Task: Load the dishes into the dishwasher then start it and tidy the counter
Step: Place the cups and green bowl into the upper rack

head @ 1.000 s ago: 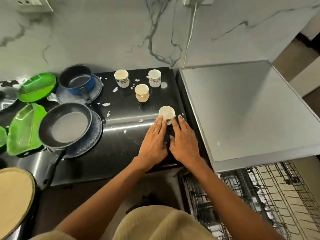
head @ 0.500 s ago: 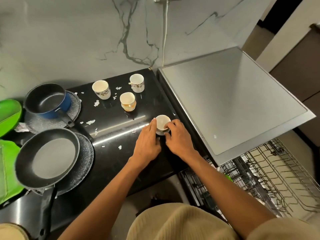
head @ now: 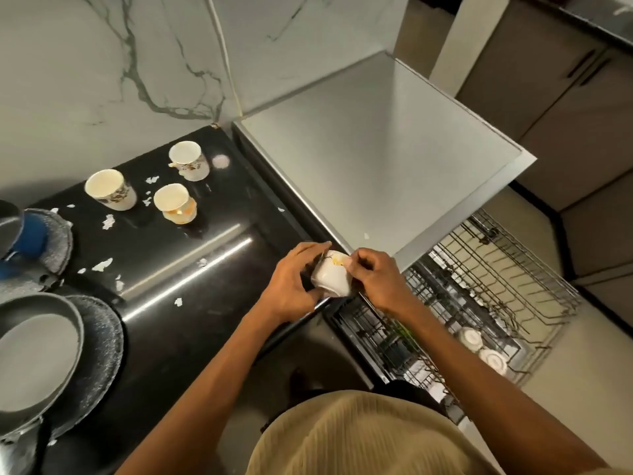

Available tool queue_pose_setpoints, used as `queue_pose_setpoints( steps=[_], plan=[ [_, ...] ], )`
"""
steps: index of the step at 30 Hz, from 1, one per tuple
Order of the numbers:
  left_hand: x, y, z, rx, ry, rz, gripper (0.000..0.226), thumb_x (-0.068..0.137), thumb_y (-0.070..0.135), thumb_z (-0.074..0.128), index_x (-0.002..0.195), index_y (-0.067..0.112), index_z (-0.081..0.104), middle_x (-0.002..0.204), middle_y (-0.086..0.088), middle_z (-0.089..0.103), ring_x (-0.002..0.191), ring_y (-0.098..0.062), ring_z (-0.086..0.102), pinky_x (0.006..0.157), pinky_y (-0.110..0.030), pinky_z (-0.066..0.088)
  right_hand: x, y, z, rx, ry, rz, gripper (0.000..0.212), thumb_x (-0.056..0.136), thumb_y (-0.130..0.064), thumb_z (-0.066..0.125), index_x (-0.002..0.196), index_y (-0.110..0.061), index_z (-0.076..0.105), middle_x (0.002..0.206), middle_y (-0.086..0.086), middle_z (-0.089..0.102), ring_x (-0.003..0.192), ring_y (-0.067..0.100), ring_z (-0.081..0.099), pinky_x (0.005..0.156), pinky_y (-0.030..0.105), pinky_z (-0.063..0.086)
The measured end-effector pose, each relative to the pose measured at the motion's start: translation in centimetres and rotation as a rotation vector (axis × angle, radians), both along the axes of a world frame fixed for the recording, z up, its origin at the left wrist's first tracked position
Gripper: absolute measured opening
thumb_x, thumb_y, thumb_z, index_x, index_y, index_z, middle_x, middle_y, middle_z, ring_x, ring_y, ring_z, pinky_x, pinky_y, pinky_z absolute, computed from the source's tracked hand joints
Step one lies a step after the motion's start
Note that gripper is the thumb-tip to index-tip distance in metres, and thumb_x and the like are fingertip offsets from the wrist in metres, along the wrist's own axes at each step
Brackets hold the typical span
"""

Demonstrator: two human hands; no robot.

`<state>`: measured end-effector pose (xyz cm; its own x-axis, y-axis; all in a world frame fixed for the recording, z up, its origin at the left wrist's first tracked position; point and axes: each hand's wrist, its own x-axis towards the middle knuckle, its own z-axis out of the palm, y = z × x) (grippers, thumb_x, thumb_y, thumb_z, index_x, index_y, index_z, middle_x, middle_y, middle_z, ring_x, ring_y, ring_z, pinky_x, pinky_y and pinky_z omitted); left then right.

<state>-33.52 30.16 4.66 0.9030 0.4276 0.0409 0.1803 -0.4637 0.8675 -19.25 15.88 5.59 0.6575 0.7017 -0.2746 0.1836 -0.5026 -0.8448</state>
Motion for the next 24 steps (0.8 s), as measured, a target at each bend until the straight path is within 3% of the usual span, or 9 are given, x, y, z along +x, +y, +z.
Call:
queue_pose_setpoints(
  steps=[2, 4, 8, 12, 14, 17, 22, 24],
  plan=[
    [1.7, -1.6, 0.3, -0.029, 0.021, -0.04, 0.078, 0.061, 0.015, 0.093, 0.132, 0.018, 0.06, 0.124, 0.007, 0.059, 0.114, -0.01, 0.06, 0.092, -0.028, 0.055, 1.2, -2.1, 0.1, 0.006, 0.042, -0.02, 0.029, 0.09, -0.045, 0.064, 0.074, -0.02, 0.062, 0.074, 0.01, 0.064, 0.069, 0.021, 0.055, 0.068, 0.052, 0.053],
    [3.6, -3.3, 0.4, -0.057, 0.035, -0.054, 0.075, 0.058, 0.016, 0.094, 0.127, 0.018, 0.064, 0.118, 0.007, 0.061, 0.105, -0.01, 0.062, 0.086, -0.027, 0.056, 2.4, -4.3, 0.2, 0.048, 0.074, -0.094, 0.031, 0.088, -0.049, 0.065, 0.077, -0.019, 0.063, 0.074, 0.009, 0.065, 0.069, 0.021, 0.057, 0.064, 0.048, 0.054],
    [8.0, -7.3, 0.3, -0.136, 0.083, -0.008, 0.074, 0.057, 0.016, 0.095, 0.125, 0.016, 0.066, 0.114, 0.005, 0.063, 0.093, -0.012, 0.064, 0.079, -0.024, 0.057, 4.8, -8.9, -0.4, 0.149, 0.14, -0.258, 0.013, 0.097, -0.03, 0.066, 0.103, -0.018, 0.067, 0.095, 0.006, 0.072, 0.086, 0.024, 0.07, 0.071, 0.041, 0.06],
    [12.9, -12.1, -0.3, -0.317, 0.13, 0.082, 0.064, 0.058, 0.016, 0.095, 0.116, 0.022, 0.07, 0.107, 0.0, 0.07, 0.09, -0.019, 0.07, 0.079, -0.033, 0.06, 7.0, -14.3, -0.9, 0.187, 0.049, -0.334, 0.032, 0.097, -0.038, 0.062, 0.126, -0.025, 0.059, 0.111, -0.004, 0.069, 0.099, 0.011, 0.068, 0.083, 0.043, 0.06],
    [15.3, -14.7, -1.2, -0.4, 0.162, 0.109, 0.06, 0.061, 0.018, 0.094, 0.116, 0.017, 0.071, 0.104, -0.001, 0.075, 0.092, -0.017, 0.072, 0.082, -0.033, 0.06, 8.1, -16.9, -1.4, 0.139, -0.024, -0.331, 0.042, 0.097, -0.042, 0.064, 0.135, -0.025, 0.054, 0.119, -0.006, 0.066, 0.104, 0.004, 0.065, 0.088, 0.04, 0.059],
    [18.4, -18.4, -2.8, -0.507, 0.275, 0.13, 0.054, 0.066, 0.018, 0.091, 0.117, 0.011, 0.073, 0.101, -0.001, 0.077, 0.094, -0.015, 0.073, 0.084, -0.034, 0.059, 9.6, -20.3, -2.6, 0.026, -0.151, -0.282, 0.062, 0.09, -0.056, 0.063, 0.144, -0.03, 0.045, 0.136, -0.005, 0.058, 0.12, 0.011, 0.058, 0.098, 0.043, 0.054],
    [23.0, -23.3, -5.1, -0.86, 0.476, 0.252, 0.033, 0.079, 0.002, 0.078, 0.109, -0.009, 0.07, 0.094, -0.016, 0.073, 0.069, -0.012, 0.071, 0.065, -0.023, 0.059, 13.6, -24.9, -4.9, -0.216, -0.166, -0.118, 0.092, 0.078, -0.039, 0.075, 0.154, -0.029, 0.024, 0.138, 0.004, 0.042, 0.119, 0.023, 0.053, 0.097, 0.044, 0.05],
    [24.3, -24.8, -6.6, -0.942, 0.542, 0.292, 0.027, 0.08, 0.004, 0.077, 0.103, -0.008, 0.07, 0.089, -0.013, 0.072, 0.068, -0.012, 0.071, 0.06, -0.02, 0.056, 15.3, -25.7, -6.1, -0.305, -0.227, -0.031, 0.095, 0.073, -0.034, 0.076, 0.152, -0.025, 0.024, 0.135, 0.006, 0.039, 0.116, 0.028, 0.053, 0.091, 0.046, 0.053]
  ],
)
